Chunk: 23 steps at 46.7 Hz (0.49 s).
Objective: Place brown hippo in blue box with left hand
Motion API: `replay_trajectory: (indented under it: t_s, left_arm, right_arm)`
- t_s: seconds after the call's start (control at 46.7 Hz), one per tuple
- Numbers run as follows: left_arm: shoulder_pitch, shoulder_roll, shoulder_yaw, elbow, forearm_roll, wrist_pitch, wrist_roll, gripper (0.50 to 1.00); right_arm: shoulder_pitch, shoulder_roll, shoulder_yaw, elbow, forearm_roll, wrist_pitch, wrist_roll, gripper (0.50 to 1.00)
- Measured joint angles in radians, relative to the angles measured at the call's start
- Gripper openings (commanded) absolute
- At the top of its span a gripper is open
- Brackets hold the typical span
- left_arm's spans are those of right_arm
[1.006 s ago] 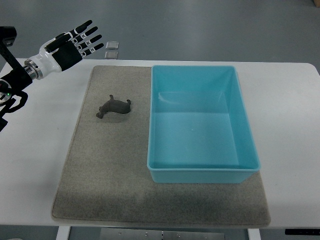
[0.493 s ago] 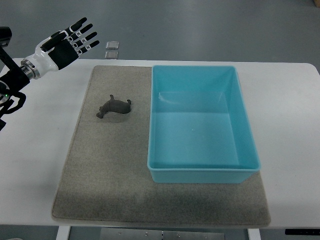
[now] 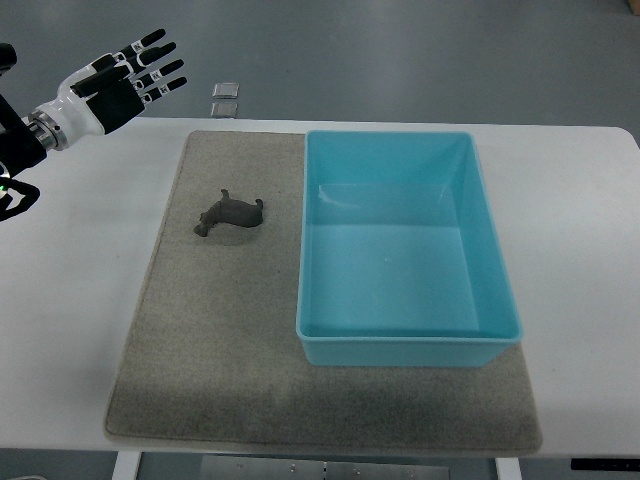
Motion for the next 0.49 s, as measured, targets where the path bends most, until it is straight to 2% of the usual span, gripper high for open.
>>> replay_trajectory:
  t_s: [0.278,0.493]
  left_arm:
    - [-0.037,0.001,0.016,0.015,0.121,0.000,-0.044,0.999]
    - [-0.035,0.047,0.015,-0.032,0.418,0.000,-0.232,0.996]
  right_arm:
    - [0.000,0.000,0.000,0.000,0.000,0.000,0.000,0.936]
    - [0.001,0.000,0.000,0.000,0.000,0.000,0.000,0.936]
